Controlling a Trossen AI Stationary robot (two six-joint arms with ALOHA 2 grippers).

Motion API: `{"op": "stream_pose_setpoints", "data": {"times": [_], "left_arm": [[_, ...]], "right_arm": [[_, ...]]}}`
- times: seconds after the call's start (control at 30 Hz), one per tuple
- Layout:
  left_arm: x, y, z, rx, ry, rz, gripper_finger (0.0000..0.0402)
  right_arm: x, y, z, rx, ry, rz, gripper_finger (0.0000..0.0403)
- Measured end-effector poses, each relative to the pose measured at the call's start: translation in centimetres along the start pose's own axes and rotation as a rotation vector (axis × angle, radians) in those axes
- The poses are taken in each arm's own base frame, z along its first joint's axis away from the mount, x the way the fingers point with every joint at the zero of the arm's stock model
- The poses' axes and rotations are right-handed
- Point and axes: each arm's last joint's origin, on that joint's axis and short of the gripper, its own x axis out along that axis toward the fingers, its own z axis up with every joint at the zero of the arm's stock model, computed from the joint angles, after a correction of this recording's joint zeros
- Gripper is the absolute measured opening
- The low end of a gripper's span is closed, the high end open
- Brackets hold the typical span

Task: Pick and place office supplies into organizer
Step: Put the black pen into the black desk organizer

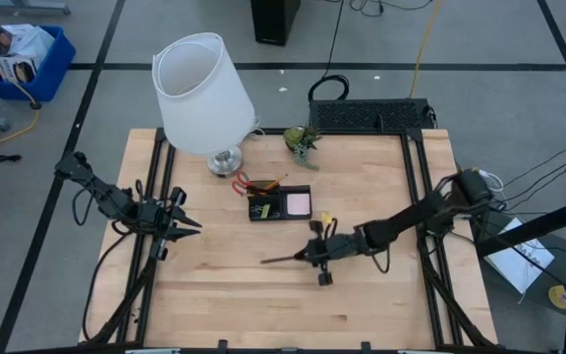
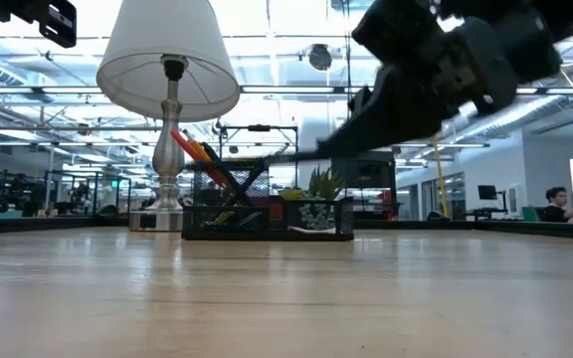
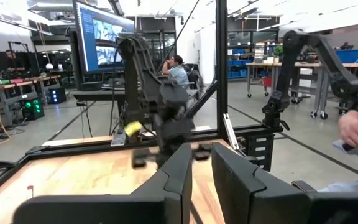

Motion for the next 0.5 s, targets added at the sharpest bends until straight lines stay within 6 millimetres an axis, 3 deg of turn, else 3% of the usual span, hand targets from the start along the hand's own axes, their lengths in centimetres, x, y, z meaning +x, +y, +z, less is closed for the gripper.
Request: {"op": "stream_pose_setpoints", "data": {"times": [0.23, 0.5], "left_arm": [[0.0, 0.0, 0.0, 0.0, 0.0, 0.0, 0.0067], [0.0, 0.0, 0.0, 0.0, 0.0, 0.0, 0.0067]], "right_arm": [[-3.3, -3.9, 2.4, -0.009, 0.023, -0.098, 0.0031], [-5.3, -9.0, 7.1, -0.054, 0.187, -0.233, 0.003]]}}
